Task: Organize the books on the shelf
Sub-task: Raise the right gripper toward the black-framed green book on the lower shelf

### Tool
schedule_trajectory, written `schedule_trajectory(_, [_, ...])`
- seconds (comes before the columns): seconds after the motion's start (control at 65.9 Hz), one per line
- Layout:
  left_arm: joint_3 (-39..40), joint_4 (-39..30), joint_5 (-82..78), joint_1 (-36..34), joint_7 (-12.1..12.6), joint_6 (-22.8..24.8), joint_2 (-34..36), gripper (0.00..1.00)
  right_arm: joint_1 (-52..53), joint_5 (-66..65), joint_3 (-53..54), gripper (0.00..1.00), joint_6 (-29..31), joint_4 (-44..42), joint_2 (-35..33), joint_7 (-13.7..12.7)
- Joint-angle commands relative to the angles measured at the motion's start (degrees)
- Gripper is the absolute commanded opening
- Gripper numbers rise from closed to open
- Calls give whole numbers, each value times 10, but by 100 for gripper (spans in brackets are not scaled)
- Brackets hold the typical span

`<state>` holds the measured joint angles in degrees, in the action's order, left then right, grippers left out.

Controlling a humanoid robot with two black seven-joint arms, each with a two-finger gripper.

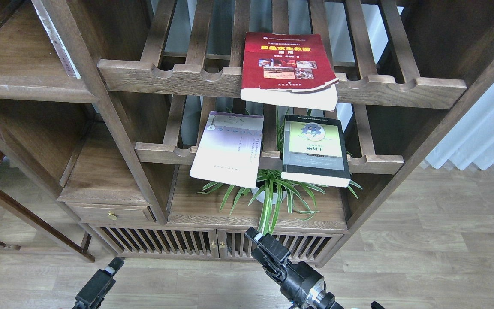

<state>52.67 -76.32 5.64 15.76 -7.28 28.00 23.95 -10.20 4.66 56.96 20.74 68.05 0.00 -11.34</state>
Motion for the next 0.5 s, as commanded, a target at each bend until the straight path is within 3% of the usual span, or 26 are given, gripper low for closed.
schedule_trajectory(0.0, [9, 2, 1, 2, 8, 0, 0, 100, -1, 0, -2, 100, 4, 0, 0, 0])
schedule_trajectory(0.152, [11, 10, -1, 2, 6, 0, -4, 100, 4, 0, -4, 100, 11, -11, 0, 0])
schedule_trajectory(0.303, [15, 61, -1, -12, 6, 0, -14, 100, 13, -2, -8, 100, 73, -30, 0, -1])
schedule_trajectory(0.486, [12, 64, 1, -13, 5, 0, -16, 100, 20, -4, -15, 100, 73, -74, 0, -5])
